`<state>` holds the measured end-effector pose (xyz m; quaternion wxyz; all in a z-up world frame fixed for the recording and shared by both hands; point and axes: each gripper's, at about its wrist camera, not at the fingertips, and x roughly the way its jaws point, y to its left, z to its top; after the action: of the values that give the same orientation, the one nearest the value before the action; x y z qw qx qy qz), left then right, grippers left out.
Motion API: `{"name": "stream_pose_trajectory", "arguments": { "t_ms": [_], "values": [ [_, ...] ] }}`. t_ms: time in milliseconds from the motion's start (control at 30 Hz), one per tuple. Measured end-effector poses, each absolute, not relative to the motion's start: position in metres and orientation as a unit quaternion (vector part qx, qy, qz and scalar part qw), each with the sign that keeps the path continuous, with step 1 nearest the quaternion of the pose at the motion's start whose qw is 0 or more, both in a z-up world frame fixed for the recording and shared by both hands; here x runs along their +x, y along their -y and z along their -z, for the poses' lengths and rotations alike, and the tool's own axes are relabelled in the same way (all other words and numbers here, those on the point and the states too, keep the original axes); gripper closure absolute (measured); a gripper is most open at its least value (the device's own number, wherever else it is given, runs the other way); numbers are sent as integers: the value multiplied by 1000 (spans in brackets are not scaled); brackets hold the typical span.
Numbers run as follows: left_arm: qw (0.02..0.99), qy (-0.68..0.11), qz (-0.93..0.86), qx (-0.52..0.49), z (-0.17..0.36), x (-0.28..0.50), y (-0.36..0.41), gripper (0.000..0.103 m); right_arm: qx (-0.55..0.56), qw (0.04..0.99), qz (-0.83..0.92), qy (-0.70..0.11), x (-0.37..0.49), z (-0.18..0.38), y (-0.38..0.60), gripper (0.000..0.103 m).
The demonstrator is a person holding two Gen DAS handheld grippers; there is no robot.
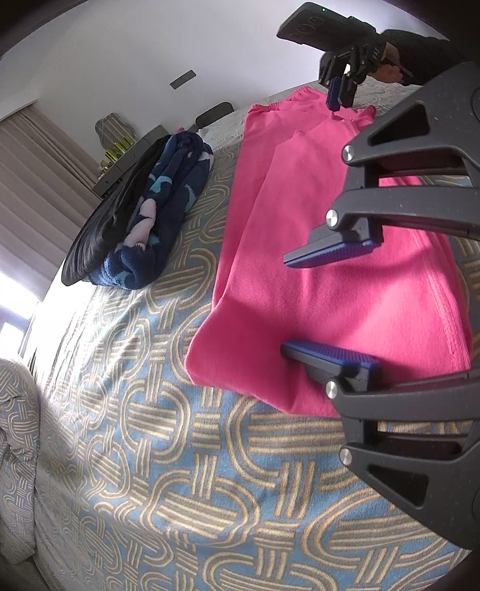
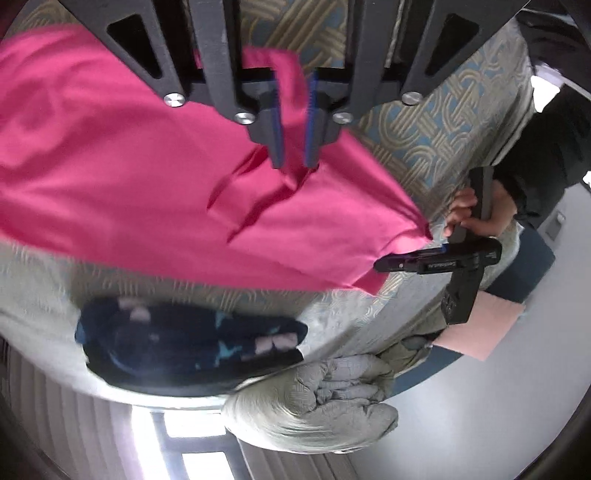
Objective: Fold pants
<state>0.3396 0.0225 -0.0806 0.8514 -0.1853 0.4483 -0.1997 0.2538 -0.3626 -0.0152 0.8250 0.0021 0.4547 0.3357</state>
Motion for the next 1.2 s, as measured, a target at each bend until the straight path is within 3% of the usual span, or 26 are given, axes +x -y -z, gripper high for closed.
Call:
{"name": "stream_pose_trajectory", "arguments": {
  "t_ms": [133,400,433,500,533,633,833,867,900,933,1200],
  "values": [
    [851,-448,202,-186,81,339,-22,60,-93,814,-335,-465,262,20,337,87],
    [850,-447,206,-187,82,337,-23,60,-129,814,-341,-453,276,23,333,87],
    [850,-447,206,-187,82,336,-24,60,-122,816,-342,-450,277,21,336,85],
    [850,-446,206,-188,82,335,-24,60,-123,813,-345,-453,279,20,338,64],
    [850,-447,206,-188,82,336,-24,60,-125,806,-352,-458,280,21,338,59],
    [850,-447,207,-188,82,336,-25,60,-107,784,-388,-472,283,22,334,58],
    [849,-447,208,-189,82,336,-25,60,-114,774,-387,-488,287,32,326,65],
    [849,-447,208,-190,82,336,-25,60,-103,772,-393,-489,288,33,327,71],
    [849,-446,208,-191,82,336,-25,60,-91,767,-404,-490,288,33,328,88],
    [849,-446,208,-191,81,335,-25,60,-87,763,-412,-490,286,32,328,97],
    [849,-447,207,-190,81,336,-25,60,-97,766,-412,-485,279,26,329,97]
  ]
}}
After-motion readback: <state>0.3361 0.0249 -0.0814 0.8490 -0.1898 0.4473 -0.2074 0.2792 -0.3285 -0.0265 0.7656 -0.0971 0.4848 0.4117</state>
